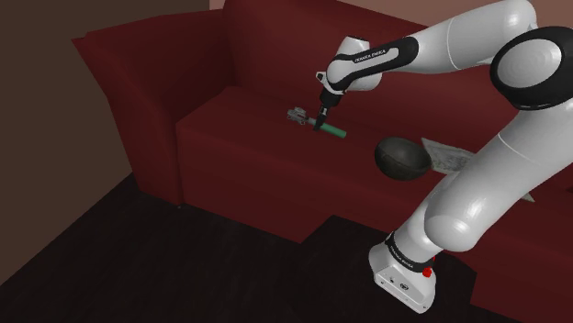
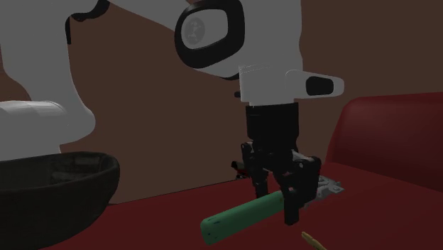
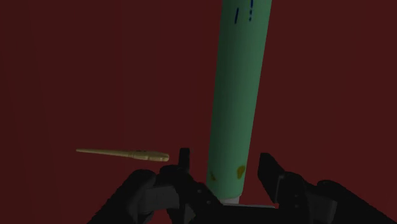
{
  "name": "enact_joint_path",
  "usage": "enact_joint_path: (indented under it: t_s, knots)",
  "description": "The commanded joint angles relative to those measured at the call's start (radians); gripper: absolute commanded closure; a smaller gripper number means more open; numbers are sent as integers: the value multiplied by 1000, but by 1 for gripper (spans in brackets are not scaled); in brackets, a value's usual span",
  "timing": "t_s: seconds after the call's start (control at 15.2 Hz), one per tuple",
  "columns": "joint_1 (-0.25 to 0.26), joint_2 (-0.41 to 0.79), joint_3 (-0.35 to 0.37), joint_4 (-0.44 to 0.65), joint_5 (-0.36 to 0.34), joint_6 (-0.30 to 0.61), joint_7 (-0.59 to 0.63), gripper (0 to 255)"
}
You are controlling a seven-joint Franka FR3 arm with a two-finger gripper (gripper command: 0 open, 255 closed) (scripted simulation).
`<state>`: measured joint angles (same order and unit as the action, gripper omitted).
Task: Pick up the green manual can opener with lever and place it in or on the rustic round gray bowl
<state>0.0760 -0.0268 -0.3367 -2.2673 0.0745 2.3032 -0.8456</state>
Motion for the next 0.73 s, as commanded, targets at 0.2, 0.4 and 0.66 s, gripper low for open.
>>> enact_joint_path:
  t_s: [0.2,0.4,0.66]
  knots:
    - [0,0,0,0,0,0,0,255]
    - [0,0,0,0,0,0,0,255]
    - [0,-15,1,12,-8,-26,7,255]
